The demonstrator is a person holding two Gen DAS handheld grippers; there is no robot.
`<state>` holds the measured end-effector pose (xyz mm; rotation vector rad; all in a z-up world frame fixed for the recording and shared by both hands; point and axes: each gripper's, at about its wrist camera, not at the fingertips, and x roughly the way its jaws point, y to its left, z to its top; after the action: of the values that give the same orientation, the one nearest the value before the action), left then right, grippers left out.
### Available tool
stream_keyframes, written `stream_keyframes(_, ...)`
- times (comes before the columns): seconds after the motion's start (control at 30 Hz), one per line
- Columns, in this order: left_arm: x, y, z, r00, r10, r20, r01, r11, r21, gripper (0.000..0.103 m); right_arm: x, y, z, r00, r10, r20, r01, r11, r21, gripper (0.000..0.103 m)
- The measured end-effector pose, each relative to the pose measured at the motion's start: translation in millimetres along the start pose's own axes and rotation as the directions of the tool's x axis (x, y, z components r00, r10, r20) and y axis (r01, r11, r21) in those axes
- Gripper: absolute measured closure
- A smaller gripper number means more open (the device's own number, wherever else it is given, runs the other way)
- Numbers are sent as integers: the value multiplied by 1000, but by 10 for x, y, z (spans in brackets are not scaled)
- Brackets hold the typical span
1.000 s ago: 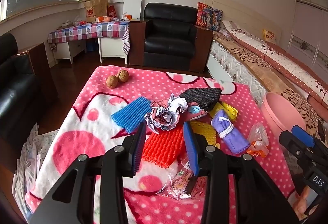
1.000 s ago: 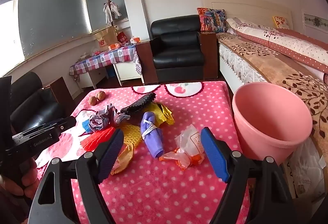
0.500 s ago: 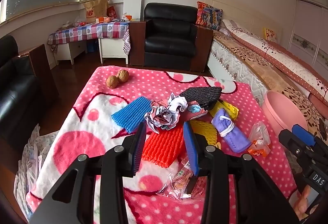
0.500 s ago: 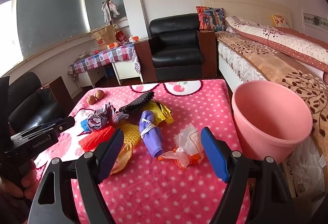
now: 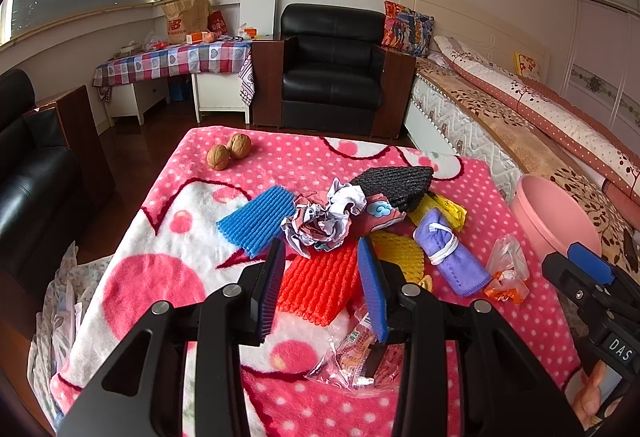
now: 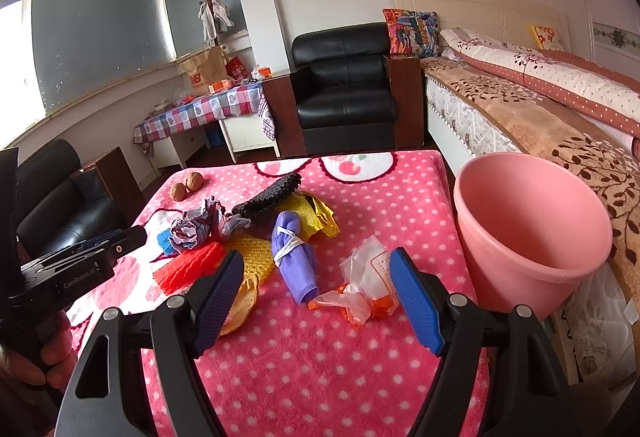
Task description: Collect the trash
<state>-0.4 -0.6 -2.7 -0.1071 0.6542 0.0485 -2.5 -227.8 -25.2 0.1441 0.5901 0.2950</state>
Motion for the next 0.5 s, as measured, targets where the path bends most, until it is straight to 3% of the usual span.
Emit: stream_keyframes(0.5, 47, -2, -60, 1000, -1, -5, 1, 1000, 2, 65, 13, 6, -10, 1000, 1, -7, -1, 1000, 1, 29)
